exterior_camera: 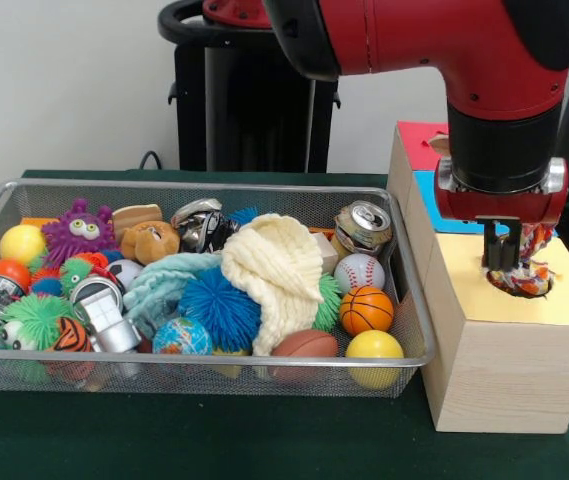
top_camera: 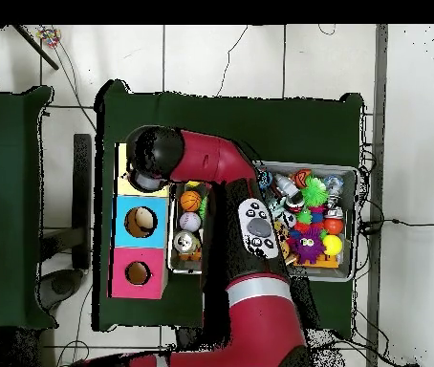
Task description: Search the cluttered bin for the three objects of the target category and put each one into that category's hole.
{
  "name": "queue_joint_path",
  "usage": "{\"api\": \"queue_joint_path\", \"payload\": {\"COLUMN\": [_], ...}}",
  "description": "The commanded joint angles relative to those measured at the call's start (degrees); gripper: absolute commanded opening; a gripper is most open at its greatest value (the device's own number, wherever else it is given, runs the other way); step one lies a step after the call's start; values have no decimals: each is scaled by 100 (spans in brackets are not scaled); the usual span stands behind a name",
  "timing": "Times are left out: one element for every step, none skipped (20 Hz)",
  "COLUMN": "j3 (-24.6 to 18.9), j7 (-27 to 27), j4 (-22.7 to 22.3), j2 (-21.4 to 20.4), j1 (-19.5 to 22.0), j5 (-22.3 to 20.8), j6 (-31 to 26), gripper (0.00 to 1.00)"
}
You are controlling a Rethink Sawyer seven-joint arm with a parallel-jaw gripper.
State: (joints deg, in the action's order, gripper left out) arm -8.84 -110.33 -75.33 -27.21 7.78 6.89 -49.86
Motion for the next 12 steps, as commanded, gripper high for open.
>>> {"api": "queue_joint_path", "payload": {"j3": [-646, -656, -665, -620, -593, -566, -539, -518, -520, -522, -524, -541], "j7": [212, 209, 206, 182, 164, 145, 126, 144, 159, 173, 187, 199], "j4": [-489, -494, -498, -472, -445, -418, -391, -399, -398, -396, -395, -409], "j2": [362, 365, 368, 385, 395, 406, 417, 427, 434, 440, 447, 452], "j1": [293, 299, 306, 286, 272, 259, 246, 254, 258, 263, 267, 272], "j5": [43, 26, 9, -44, -67, -90, -113, -137, -140, -144, -148, -139], "j6": [-331, -337, -343, -357, -425, -492, -559, -647, -694, -741, -788, -816], "gripper": [0, 0, 0, 0, 0, 0, 0, 0, 0, 0, 0, 0]}}
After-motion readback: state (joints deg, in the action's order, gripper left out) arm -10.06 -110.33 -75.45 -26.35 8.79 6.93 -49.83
